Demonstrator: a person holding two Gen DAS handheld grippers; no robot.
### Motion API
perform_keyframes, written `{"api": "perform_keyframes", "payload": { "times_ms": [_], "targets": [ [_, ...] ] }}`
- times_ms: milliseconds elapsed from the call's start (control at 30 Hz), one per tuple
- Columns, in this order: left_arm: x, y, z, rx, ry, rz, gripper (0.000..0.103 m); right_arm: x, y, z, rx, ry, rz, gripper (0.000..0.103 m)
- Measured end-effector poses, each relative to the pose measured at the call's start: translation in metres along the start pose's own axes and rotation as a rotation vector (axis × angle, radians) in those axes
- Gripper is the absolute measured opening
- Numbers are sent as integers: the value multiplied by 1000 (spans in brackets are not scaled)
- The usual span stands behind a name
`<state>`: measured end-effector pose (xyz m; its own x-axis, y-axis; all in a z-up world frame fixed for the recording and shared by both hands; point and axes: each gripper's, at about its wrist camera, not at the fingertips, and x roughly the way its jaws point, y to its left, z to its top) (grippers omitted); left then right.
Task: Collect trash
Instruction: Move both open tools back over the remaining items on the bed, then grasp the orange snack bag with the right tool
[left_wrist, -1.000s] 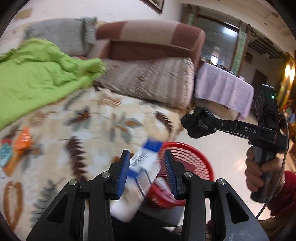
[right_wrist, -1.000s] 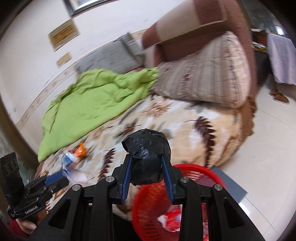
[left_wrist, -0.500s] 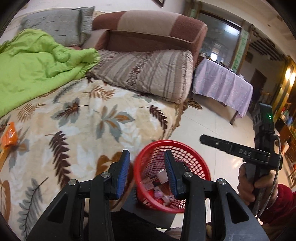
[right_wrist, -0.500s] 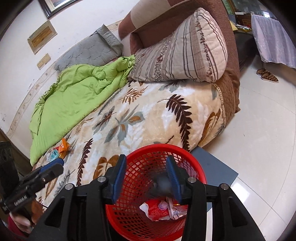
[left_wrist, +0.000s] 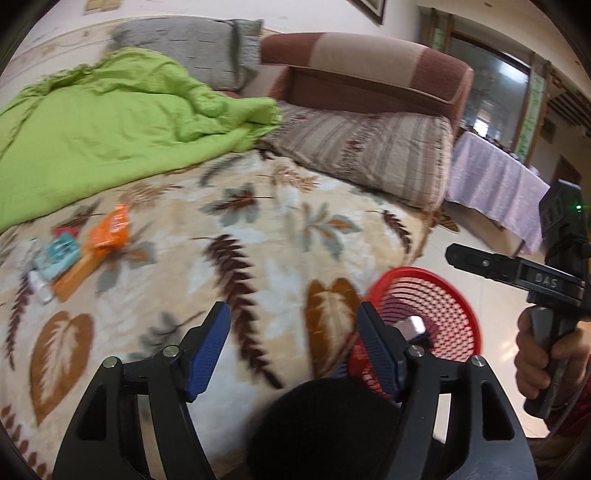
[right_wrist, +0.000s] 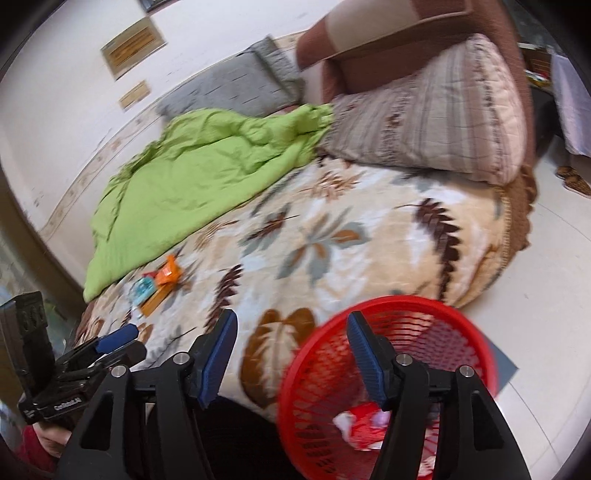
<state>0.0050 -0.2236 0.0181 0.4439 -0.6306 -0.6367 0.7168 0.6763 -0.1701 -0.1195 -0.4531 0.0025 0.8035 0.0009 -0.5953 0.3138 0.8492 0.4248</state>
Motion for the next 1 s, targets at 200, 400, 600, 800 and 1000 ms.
{"api": "perform_keyframes", "payload": {
  "times_ms": [200,400,600,800,1000],
  "targets": [
    [-16,67,-6,-96,-37,129,71,35,53,0,-68,59,101,70],
    [-29,151,-13,-236,-92,303,73,84,113,2,-148,123,174,72],
    [-35,224,-31,-368,-121,411,73,146,174,14,-208,172,210,77],
    [-34,260,-34,-450,-114,404,73,235,236,32,-228,214,182,81],
    [-28,270,-31,-464,-109,405,73,322,258,49,-131,249,94,81]
  ]
}}
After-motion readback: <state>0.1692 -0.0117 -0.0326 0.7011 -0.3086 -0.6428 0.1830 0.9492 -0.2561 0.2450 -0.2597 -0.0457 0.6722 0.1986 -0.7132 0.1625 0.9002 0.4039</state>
